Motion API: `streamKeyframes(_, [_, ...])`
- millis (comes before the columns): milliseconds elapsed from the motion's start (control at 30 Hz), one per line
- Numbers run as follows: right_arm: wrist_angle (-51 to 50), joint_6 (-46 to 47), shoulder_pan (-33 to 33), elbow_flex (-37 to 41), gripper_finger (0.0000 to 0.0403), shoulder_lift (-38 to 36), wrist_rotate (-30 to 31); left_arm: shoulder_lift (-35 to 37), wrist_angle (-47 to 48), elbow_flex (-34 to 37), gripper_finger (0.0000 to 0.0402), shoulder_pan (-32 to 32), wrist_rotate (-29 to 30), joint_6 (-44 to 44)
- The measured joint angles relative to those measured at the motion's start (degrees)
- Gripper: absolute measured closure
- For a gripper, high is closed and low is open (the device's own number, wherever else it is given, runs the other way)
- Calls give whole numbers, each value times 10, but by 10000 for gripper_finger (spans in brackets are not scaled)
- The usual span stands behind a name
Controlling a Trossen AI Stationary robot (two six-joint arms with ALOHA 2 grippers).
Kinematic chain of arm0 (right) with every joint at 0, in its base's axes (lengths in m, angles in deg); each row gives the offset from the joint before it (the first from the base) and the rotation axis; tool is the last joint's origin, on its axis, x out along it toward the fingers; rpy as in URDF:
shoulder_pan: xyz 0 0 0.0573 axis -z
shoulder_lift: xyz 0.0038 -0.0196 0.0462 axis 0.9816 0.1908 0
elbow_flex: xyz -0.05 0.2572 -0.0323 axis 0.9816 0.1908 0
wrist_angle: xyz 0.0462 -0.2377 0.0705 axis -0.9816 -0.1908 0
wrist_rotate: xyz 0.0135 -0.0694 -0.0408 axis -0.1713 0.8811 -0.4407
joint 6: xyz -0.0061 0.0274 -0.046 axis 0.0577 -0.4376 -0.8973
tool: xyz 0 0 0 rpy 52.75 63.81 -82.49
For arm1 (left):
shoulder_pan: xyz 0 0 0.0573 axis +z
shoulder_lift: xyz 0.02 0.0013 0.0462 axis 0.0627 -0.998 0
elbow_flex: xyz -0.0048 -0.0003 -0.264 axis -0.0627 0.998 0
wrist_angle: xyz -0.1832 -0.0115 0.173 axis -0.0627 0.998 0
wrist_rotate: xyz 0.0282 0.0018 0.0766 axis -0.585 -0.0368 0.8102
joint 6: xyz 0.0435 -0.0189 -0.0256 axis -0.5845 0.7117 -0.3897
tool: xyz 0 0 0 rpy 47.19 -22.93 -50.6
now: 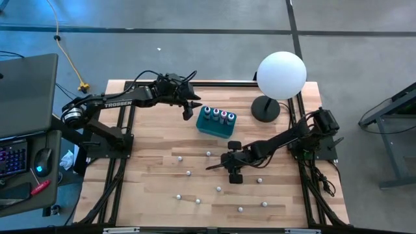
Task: Pick & Place food coloring
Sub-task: Put the small orange food coloring bottle into the blue bin
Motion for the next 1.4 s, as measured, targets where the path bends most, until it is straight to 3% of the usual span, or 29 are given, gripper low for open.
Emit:
streamKeyframes(200, [3, 3, 3, 0, 288, 0, -4, 0, 0, 0, 261, 0, 0, 0])
streamKeyframes(400, [5, 26, 11, 0, 339, 0, -10, 0, 0, 0, 261, 0, 0, 0])
streamKeyframes(667, [4, 39, 34, 0, 325, -56, -5, 0, -1, 0, 261, 0, 6, 0])
streamKeyframes(800, [0, -4, 60, 0, 317, -116, 48, 0, -1, 0, 261, 0, 8, 0])
streamKeyframes(967, [-3, -25, 120, 0, 338, -172, 178, 0, -1, 0, 261, 0, 8, 0])
streamKeyframes(1033, [-12, -25, 152, -1, 339, -179, 192, 0, -1, 0, 261, 0, 8, 0])
streamKeyframes(1200, [-38, 26, 223, 0, 325, -143, 122, 0, -1, 0, 261, 0, 9, 0])
streamKeyframes(1400, [-32, 15, 247, 0, 336, -83, 63, 0, -1, 0, 261, 0, 10, 0])
